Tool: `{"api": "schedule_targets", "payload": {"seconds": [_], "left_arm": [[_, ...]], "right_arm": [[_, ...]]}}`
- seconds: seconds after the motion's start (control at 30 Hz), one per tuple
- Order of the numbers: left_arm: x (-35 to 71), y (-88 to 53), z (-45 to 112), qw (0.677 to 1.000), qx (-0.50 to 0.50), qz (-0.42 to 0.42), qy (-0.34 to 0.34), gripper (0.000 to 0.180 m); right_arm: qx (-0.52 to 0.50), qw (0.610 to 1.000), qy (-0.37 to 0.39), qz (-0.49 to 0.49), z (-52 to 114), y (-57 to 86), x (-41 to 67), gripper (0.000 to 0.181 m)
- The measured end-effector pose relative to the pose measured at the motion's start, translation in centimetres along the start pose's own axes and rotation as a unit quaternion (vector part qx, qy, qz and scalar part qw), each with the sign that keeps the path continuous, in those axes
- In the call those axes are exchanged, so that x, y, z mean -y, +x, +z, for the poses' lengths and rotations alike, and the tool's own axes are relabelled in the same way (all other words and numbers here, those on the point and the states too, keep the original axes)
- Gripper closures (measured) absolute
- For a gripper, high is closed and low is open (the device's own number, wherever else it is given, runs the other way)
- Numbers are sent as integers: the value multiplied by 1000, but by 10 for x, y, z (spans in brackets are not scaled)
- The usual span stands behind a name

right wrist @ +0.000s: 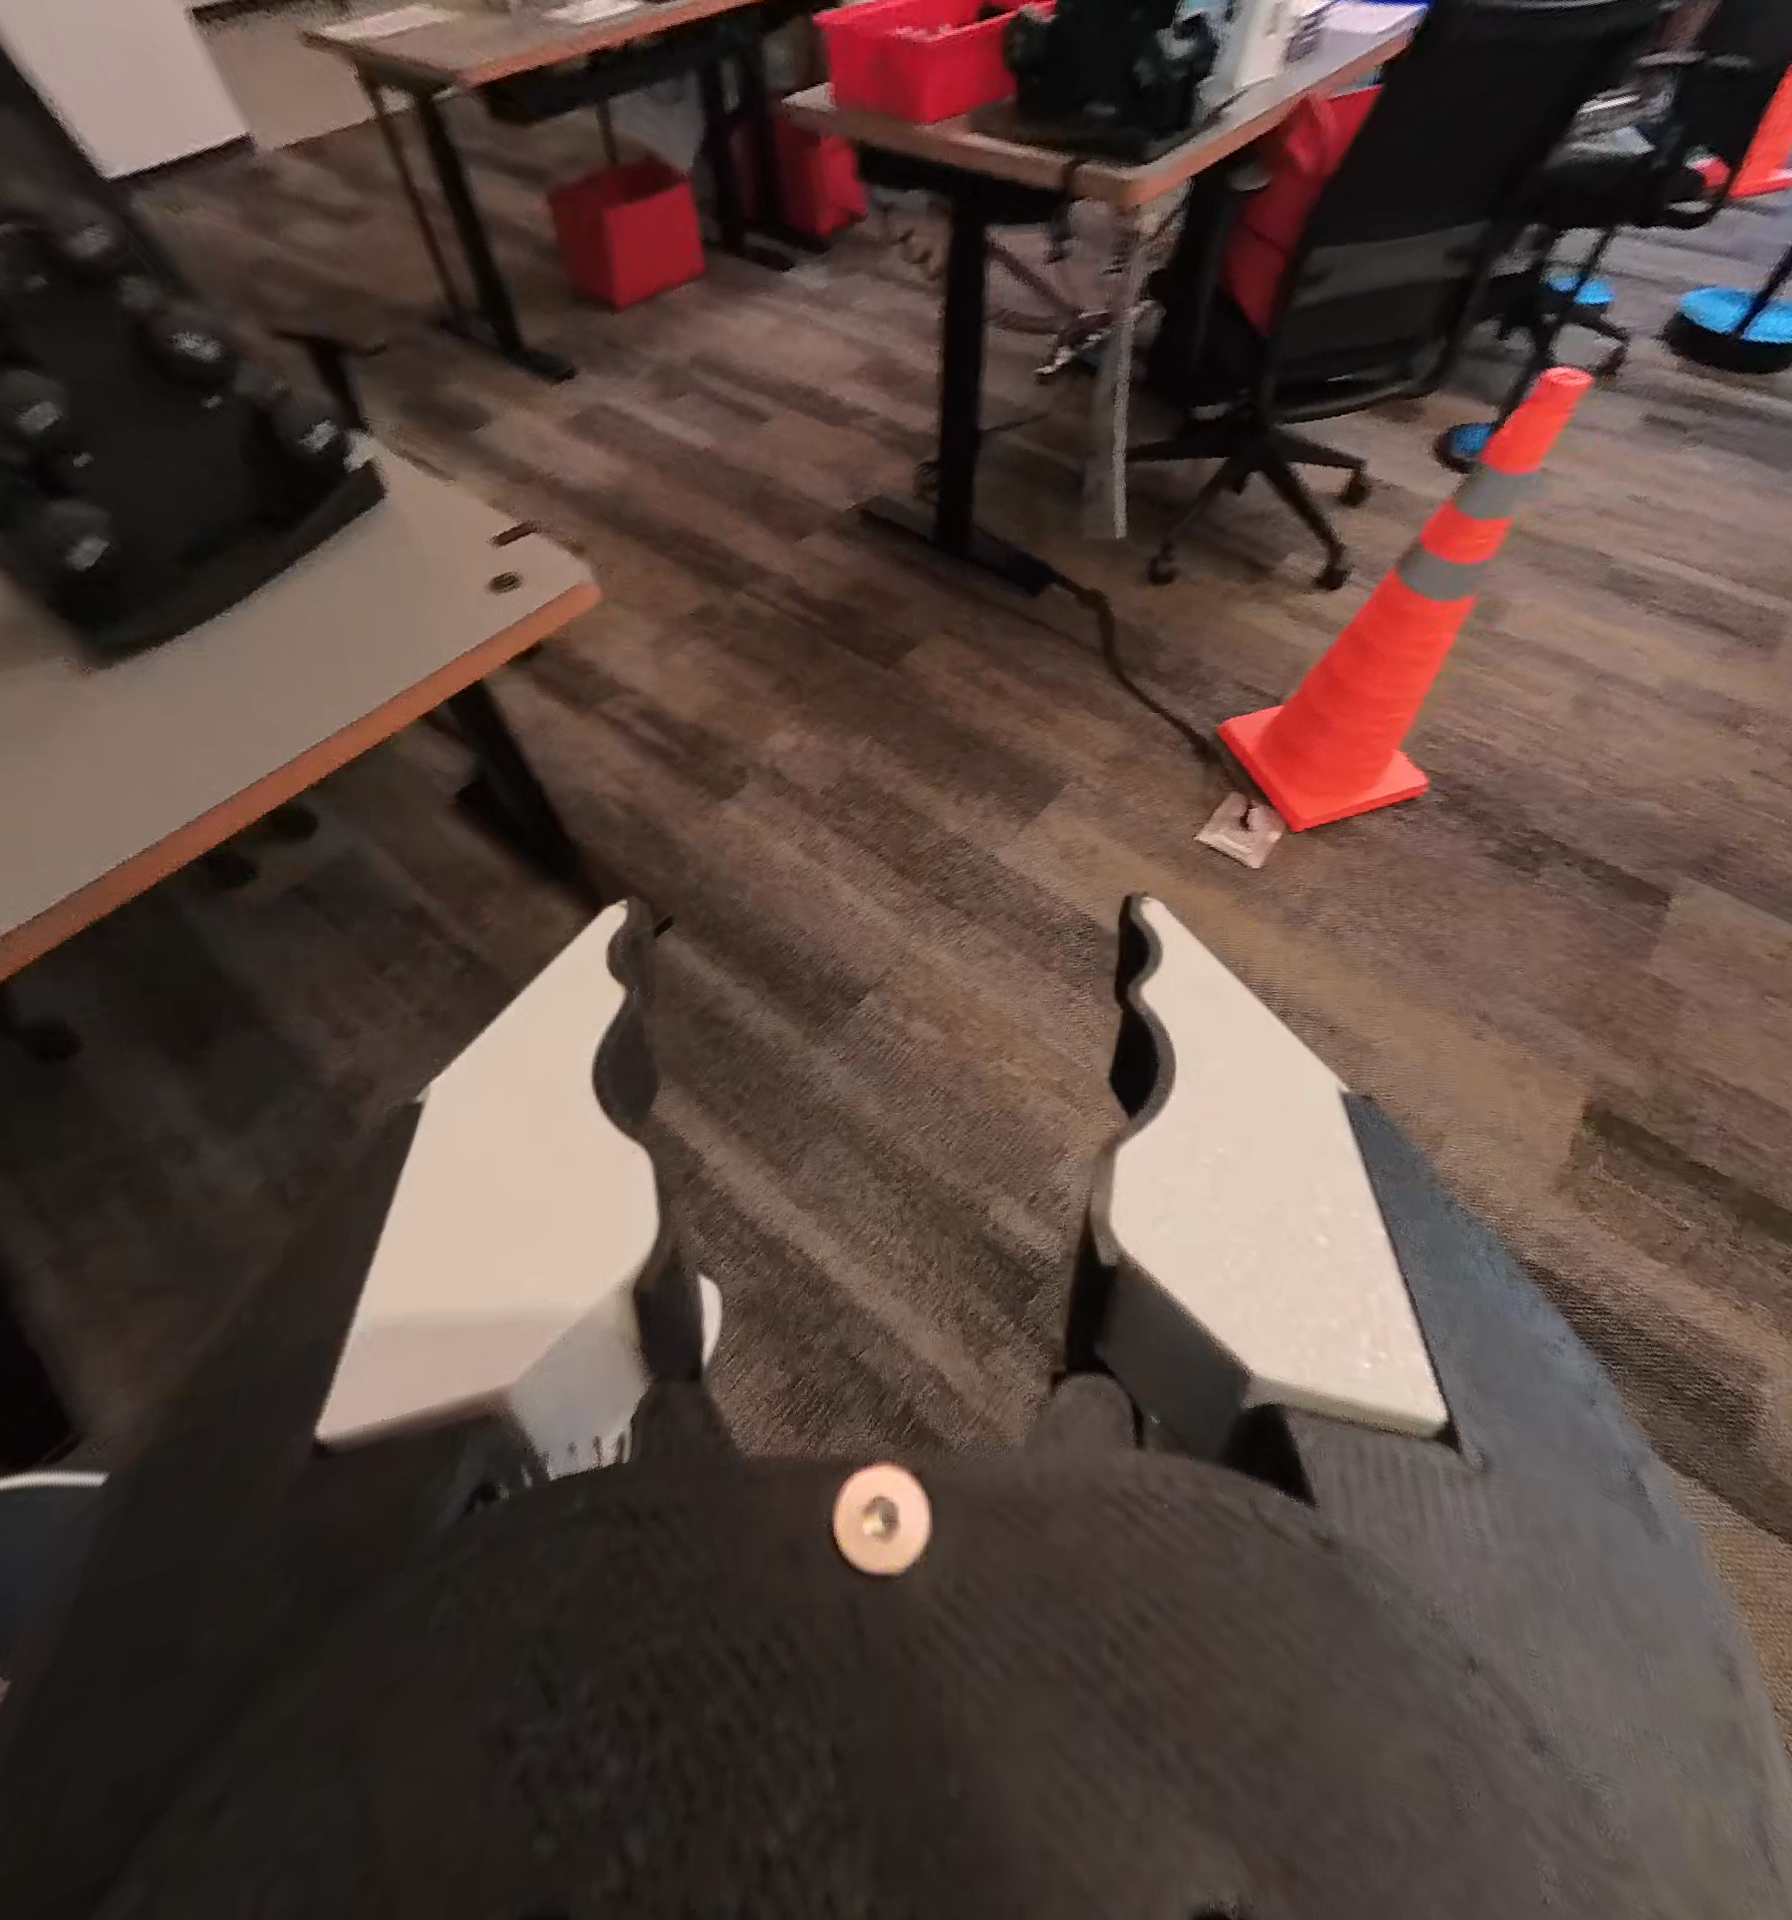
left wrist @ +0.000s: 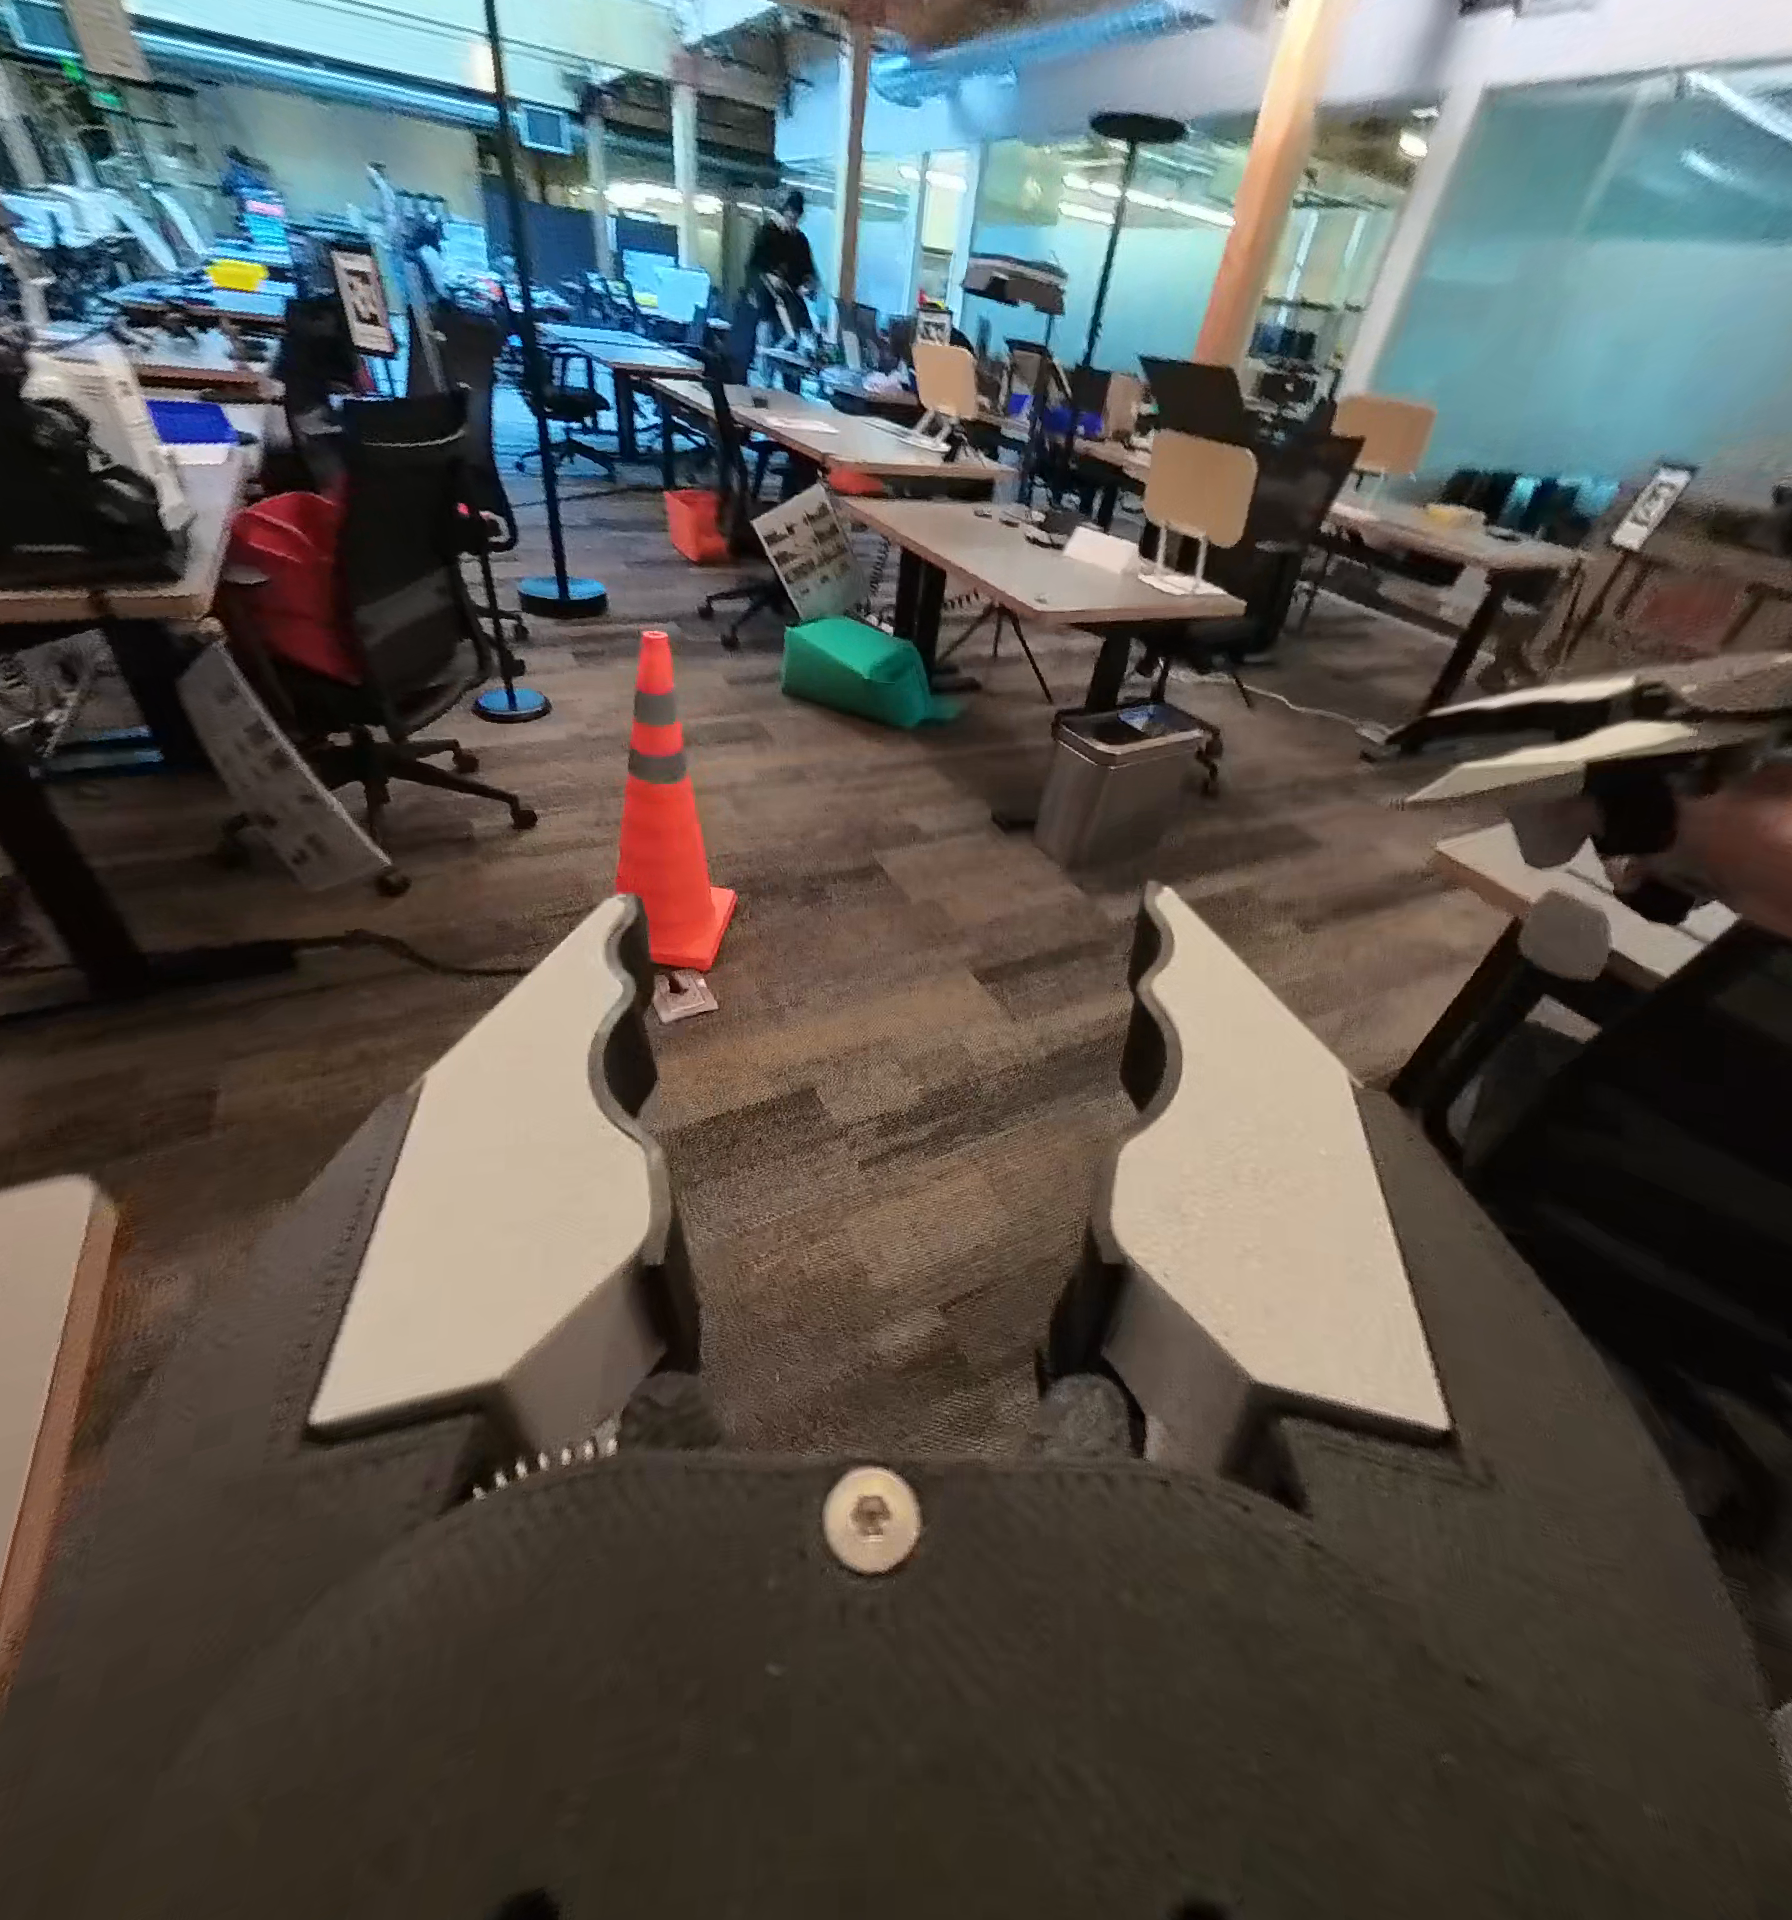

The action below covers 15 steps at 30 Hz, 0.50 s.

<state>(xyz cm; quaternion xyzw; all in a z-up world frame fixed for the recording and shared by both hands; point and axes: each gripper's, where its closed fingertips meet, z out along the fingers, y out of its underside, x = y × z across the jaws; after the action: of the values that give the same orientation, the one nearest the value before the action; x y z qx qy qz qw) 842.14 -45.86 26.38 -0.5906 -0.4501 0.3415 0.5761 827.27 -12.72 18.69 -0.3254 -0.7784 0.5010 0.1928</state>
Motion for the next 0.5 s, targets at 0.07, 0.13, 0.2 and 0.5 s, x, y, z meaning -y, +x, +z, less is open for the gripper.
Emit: {"api": "schedule_targets", "payload": {"seconds": [0.07, 0.13, 0.2, 0.5], "left_arm": [[4, -9, 54, 1000, -24, 10, -1, 88], [12, -17, 112, 998, -60, 20, 3, 88], [20, -27, 173, 995, -85, 51, -4, 88], [73, 6, 452, 955, -274, 110, -40, 88]], "right_arm": [[-37, 999, 13, 6, 17, 45, 8, 92], [-73, 997, 31, 21, 32, 89, 22, 92], [-123, 989, 75, 36, 38, 130, 46, 97], [-330, 938, 107, 24, -2, 269, 91, 98]]}}
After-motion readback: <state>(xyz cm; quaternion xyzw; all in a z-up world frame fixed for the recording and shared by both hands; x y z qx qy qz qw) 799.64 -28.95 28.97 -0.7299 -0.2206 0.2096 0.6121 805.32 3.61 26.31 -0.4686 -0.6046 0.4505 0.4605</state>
